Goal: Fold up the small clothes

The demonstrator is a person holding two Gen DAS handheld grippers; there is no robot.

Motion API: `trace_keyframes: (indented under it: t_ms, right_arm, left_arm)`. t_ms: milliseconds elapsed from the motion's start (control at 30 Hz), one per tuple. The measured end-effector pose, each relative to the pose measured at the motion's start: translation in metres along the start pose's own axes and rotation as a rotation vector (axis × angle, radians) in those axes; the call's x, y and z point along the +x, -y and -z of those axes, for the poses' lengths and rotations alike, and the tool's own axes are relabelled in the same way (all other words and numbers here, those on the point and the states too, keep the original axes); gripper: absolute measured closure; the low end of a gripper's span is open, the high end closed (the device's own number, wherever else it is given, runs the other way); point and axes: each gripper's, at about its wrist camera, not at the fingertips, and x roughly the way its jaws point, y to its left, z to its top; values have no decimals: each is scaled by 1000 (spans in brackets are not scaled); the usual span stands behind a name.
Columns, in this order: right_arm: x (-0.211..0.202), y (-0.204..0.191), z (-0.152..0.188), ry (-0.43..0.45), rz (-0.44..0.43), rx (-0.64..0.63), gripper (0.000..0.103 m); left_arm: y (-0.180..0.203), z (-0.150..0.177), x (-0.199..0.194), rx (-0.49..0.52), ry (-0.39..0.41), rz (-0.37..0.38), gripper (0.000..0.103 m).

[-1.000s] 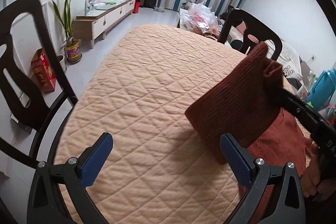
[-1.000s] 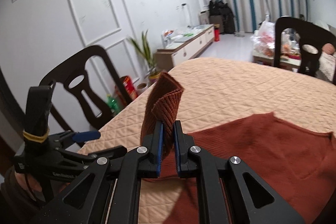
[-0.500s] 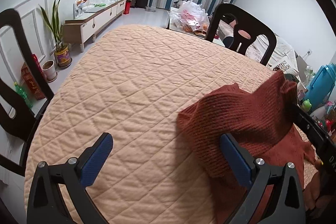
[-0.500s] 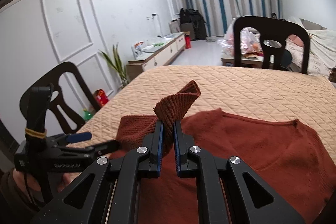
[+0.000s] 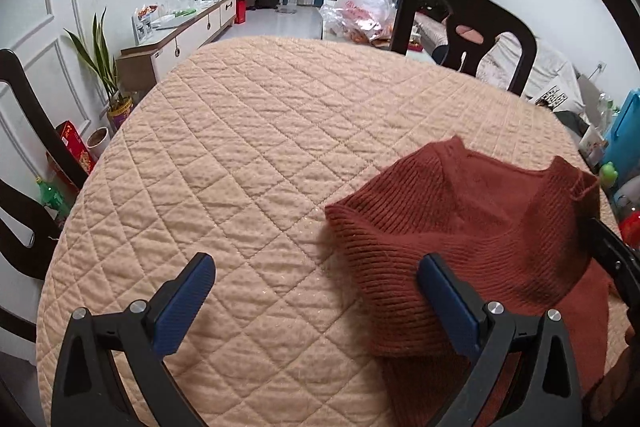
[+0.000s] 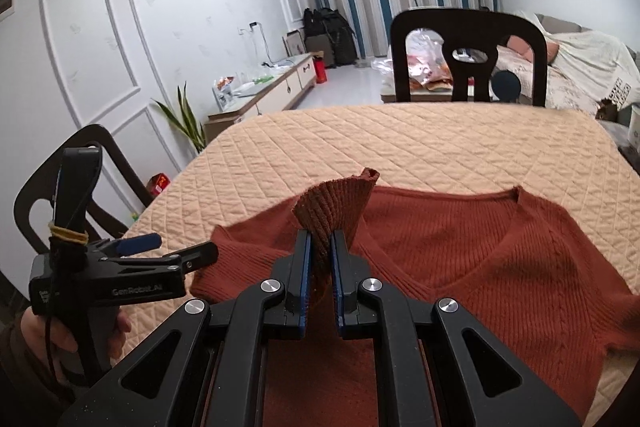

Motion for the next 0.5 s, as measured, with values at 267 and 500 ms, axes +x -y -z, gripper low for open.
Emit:
trace_keyframes:
  t_ms: [267,500]
  right_arm:
    - [0,28,9,-62,15,68,93]
    - [-7,61,15,-120,37,151,82]
  left_arm:
    - [9,5,7,80,-15,-77,1]
    - [7,8,5,74,-21,-74,0]
